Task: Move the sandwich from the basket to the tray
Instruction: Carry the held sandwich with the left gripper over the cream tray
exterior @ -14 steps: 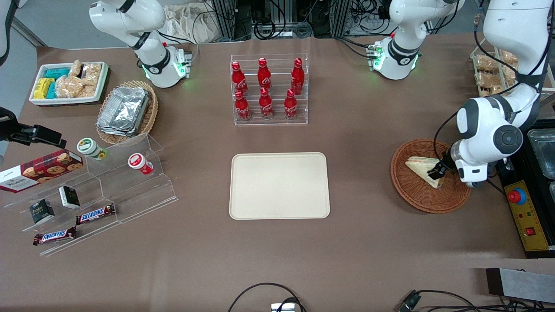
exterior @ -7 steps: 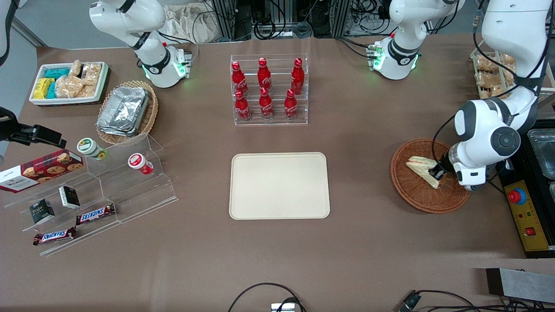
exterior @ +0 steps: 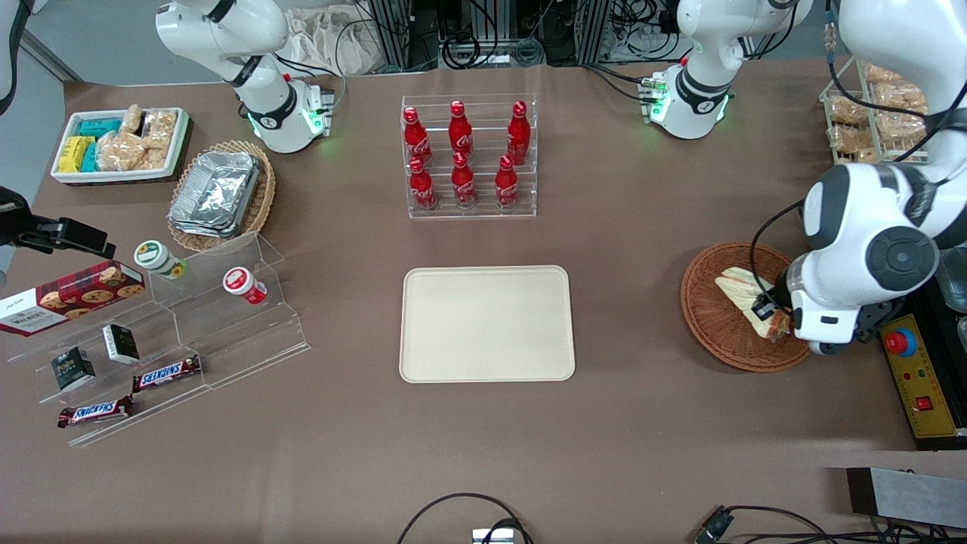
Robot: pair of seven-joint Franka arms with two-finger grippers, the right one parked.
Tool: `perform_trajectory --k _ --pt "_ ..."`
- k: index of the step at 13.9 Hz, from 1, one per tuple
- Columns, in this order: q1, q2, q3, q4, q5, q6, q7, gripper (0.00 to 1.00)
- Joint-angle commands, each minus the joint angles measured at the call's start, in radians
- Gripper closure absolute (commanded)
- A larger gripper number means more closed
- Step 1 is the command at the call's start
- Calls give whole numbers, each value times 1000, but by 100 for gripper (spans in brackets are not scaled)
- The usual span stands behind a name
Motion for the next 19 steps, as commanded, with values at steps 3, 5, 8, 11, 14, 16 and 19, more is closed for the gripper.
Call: perform_trajectory --k 3,5,8,11,14,16,19 --pt "-19 24 -132 274 -11 -224 60 100" --pt "-21 52 -247 288 -2 -213 63 100" --pt "-53 171 -376 343 3 -198 46 100" --pt "-153 277 -375 343 52 -78 -54 100" --pt "-238 385 -372 343 72 49 -113 100" --pt "-249 425 -372 336 75 75 -121 100" --pt "-265 489 -372 333 127 95 -128 100"
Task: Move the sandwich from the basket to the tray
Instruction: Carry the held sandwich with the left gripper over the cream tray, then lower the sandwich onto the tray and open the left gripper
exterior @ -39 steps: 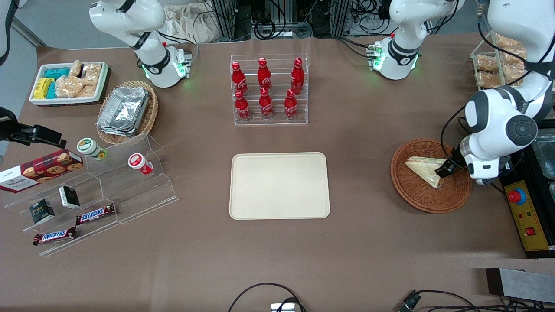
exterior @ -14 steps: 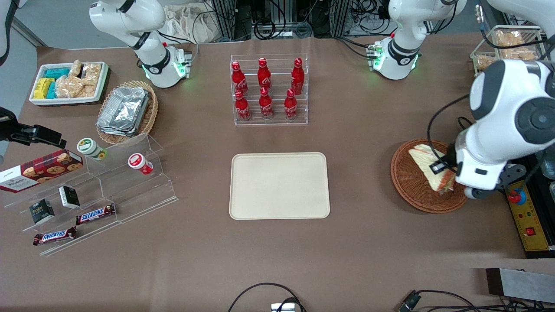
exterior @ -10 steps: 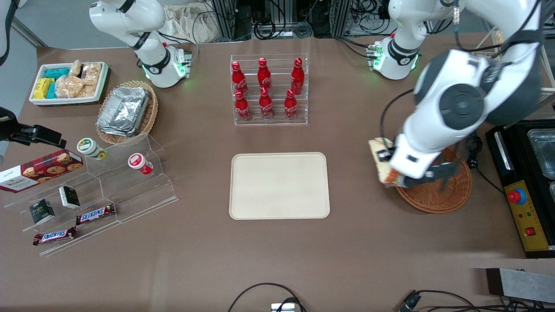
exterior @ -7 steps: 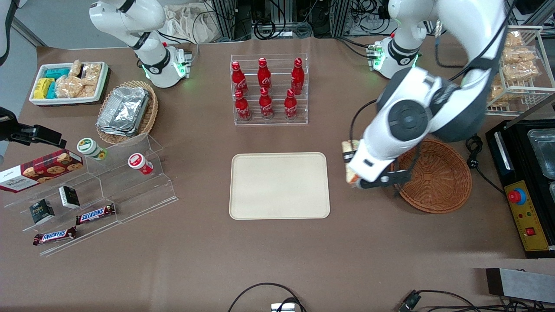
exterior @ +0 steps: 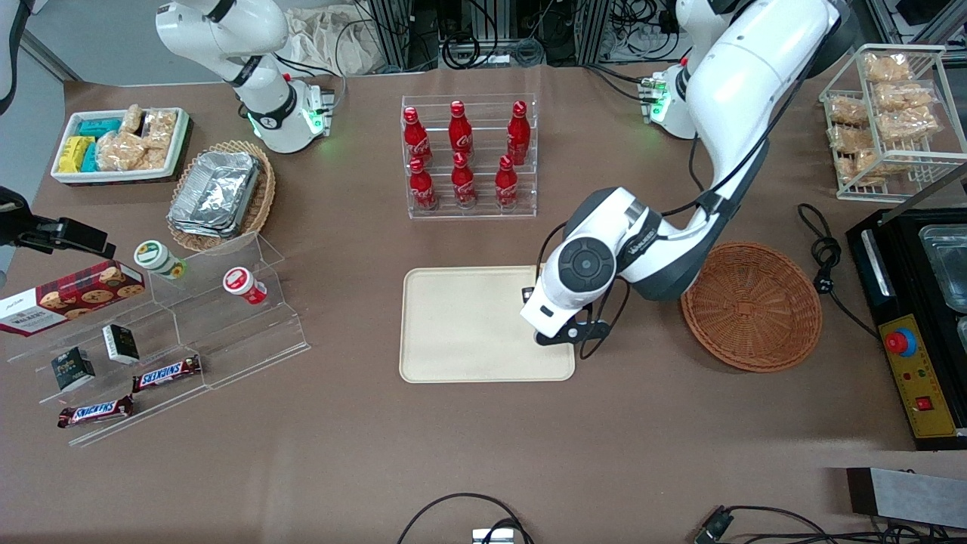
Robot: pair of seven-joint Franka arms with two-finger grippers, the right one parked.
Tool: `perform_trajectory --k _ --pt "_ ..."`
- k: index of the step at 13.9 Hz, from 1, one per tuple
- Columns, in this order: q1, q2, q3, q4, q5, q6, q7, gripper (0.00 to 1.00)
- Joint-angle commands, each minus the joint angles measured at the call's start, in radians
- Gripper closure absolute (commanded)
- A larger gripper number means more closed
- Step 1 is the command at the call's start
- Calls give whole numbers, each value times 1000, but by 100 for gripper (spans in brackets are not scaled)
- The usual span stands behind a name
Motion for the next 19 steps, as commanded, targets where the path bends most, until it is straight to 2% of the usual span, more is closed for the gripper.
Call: perform_trajectory --k 1,6,7,8,9,10,13,16,19 --pt "-17 56 -2 39 81 19 -48 100" --pt "-16 113 -2 38 84 76 -74 100" --pt "-16 116 0 36 84 76 -74 83" --pt "-14 121 0 36 84 76 -72 55" --pt "-14 124 -2 36 84 76 -66 14" --pt "-11 118 -2 38 81 70 -62 0" --pt "-3 86 -2 47 79 61 -69 0" --pt "25 -26 -2 47 78 35 -66 0" --pt "90 -150 -5 31 61 -88 -51 0"
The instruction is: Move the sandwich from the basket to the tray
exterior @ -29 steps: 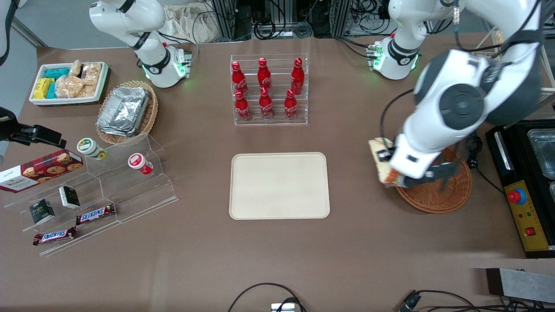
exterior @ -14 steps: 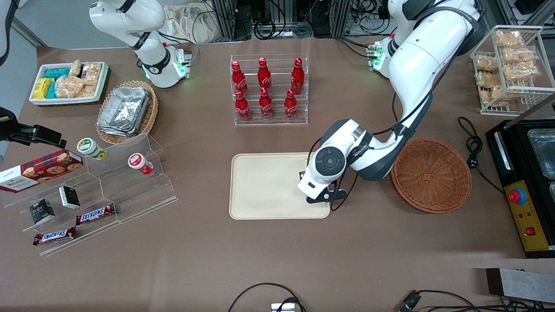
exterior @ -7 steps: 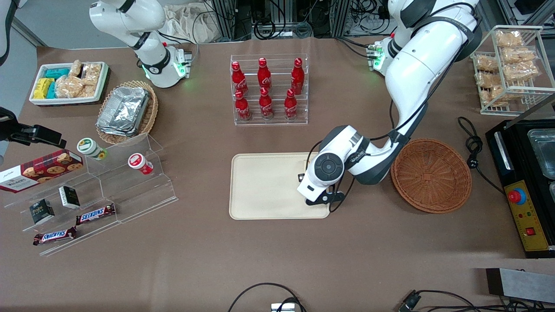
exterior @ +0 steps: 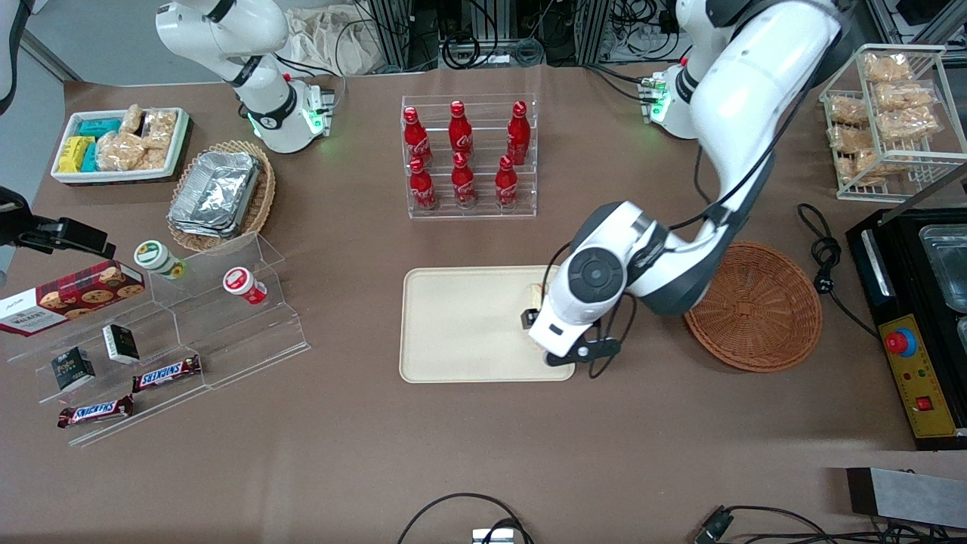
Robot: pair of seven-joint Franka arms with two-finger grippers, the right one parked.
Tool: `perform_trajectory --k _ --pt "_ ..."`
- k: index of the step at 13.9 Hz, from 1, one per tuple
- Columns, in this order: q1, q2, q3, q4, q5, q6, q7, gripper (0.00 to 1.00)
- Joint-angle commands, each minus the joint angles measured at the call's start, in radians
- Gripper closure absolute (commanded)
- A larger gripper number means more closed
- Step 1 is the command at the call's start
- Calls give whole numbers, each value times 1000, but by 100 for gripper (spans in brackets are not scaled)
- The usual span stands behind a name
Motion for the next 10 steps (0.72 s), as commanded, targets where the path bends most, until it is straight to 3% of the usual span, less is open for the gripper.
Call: perform_trajectory --k 1,5,10 --pt "86 -141 -9 -54 -12 -90 32 0" --pt "192 -387 7 -204 -138 -184 260 0" --pt "105 -643 362 -411 -259 -200 639 0"
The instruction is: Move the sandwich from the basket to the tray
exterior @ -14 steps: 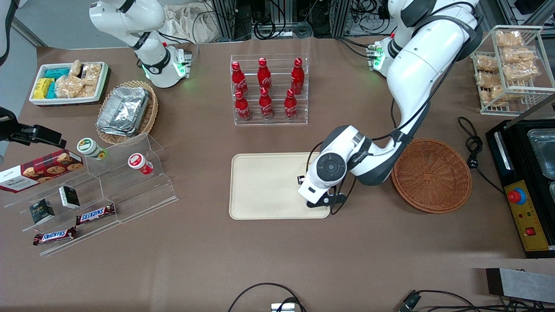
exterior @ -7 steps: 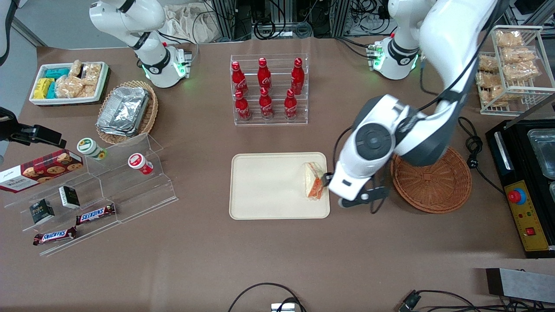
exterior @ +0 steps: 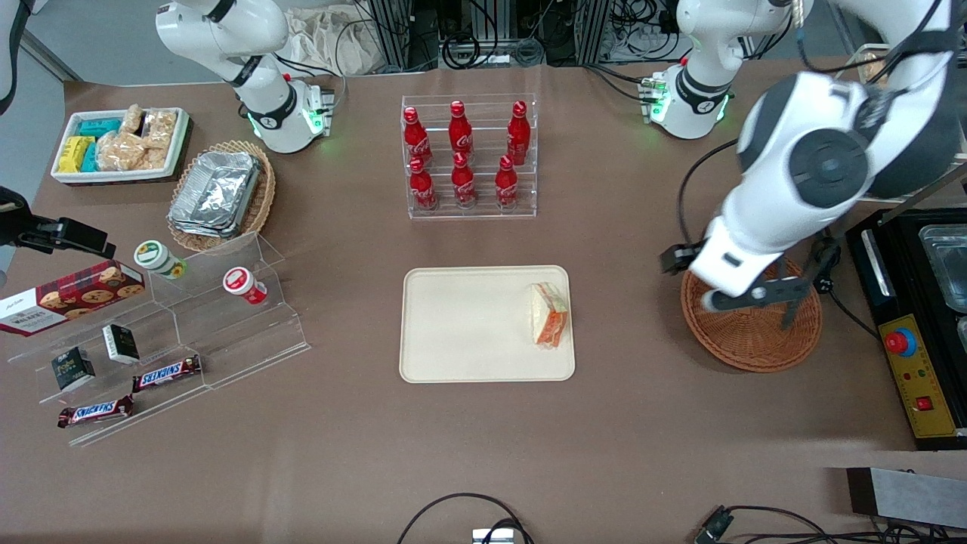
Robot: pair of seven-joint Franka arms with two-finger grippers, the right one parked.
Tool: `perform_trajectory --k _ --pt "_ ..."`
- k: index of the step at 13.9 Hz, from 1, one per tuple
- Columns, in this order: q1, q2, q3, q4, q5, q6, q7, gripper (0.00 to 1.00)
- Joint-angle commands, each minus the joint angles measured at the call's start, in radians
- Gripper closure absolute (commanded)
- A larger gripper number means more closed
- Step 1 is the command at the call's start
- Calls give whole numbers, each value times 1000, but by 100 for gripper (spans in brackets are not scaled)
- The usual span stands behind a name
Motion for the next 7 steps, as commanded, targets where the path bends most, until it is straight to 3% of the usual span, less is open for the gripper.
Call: perform_trajectory --k 1,4,7 --pt "-80 -147 200 -148 -40 14 194 0" --pt "-68 -178 275 -170 -23 -4 394 0" --pt "-36 -170 276 -150 37 -14 469 0"
